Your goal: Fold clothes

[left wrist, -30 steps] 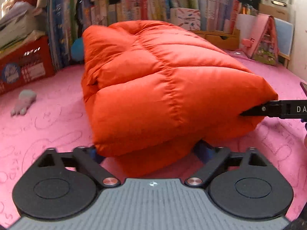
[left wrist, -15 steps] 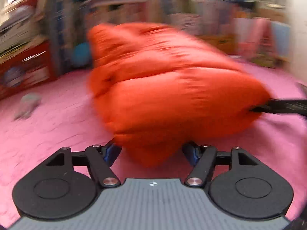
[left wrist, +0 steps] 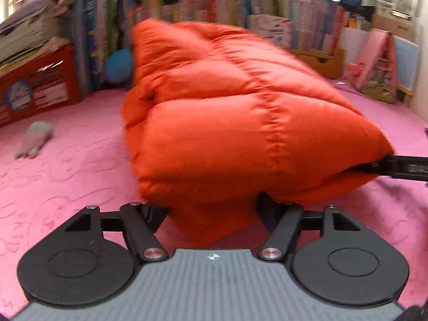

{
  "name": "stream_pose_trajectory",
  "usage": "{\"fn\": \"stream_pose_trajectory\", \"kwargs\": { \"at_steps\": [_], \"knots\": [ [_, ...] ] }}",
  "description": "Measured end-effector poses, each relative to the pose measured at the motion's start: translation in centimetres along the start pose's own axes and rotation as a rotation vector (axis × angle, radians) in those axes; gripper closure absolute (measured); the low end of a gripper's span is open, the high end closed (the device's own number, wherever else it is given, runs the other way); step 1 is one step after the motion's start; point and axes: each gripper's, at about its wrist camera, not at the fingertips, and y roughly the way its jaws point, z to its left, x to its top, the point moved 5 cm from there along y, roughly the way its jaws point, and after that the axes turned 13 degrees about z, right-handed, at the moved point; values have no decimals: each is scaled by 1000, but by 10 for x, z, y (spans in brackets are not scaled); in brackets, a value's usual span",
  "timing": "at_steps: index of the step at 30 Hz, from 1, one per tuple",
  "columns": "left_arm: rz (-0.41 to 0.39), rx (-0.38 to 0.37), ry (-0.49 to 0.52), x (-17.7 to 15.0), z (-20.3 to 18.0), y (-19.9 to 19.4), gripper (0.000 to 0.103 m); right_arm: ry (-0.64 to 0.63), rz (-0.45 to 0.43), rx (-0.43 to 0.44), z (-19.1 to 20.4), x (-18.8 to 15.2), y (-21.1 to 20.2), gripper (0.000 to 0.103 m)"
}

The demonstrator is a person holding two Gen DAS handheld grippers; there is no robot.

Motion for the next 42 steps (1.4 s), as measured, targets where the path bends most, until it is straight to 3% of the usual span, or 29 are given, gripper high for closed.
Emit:
{"fn": "stream_pose_trajectory", "kwargs": {
  "at_steps": [9,11,15,18,20,22,27,31,32,35,36,37,40,41,42],
  "knots": [
    [-7,150,52,-5,19,-6,31,-50,1,-6,13,-3,0,65],
    [-5,179,53,-5,22,-10,35,-47,0,6,14,-3,0,69],
    [-96,123,74,-8,27,-44,35,-21,-5,39,11,-5,-1,72],
    [-171,95,81,1,24,-63,33,54,-3,121,3,-4,1,72],
    [-199,80,62,11,21,-65,25,60,-2,115,5,-3,3,70],
    [-228,66,43,20,18,-67,24,57,1,99,10,-2,6,65],
    [-298,30,-3,45,10,-71,21,44,-19,60,22,-3,7,66],
    [-160,173,3,36,10,-23,21,132,-7,80,5,-5,5,69],
    [-137,178,-10,31,14,-15,21,136,-3,89,2,-6,3,69],
    [-154,150,-41,21,19,-15,21,52,35,112,1,-8,-14,51],
    [-165,150,-35,19,19,-15,21,14,49,129,2,-9,-21,34],
    [-175,151,-30,18,18,-15,21,-16,34,154,5,-5,-32,25],
    [-190,151,-23,17,15,-10,21,-123,-48,178,22,18,-62,22],
    [-186,139,-34,16,16,-8,19,-149,-47,166,32,27,-52,19],
    [-178,127,-48,16,17,-7,17,-174,-44,153,42,37,-41,9]
  ]
}}
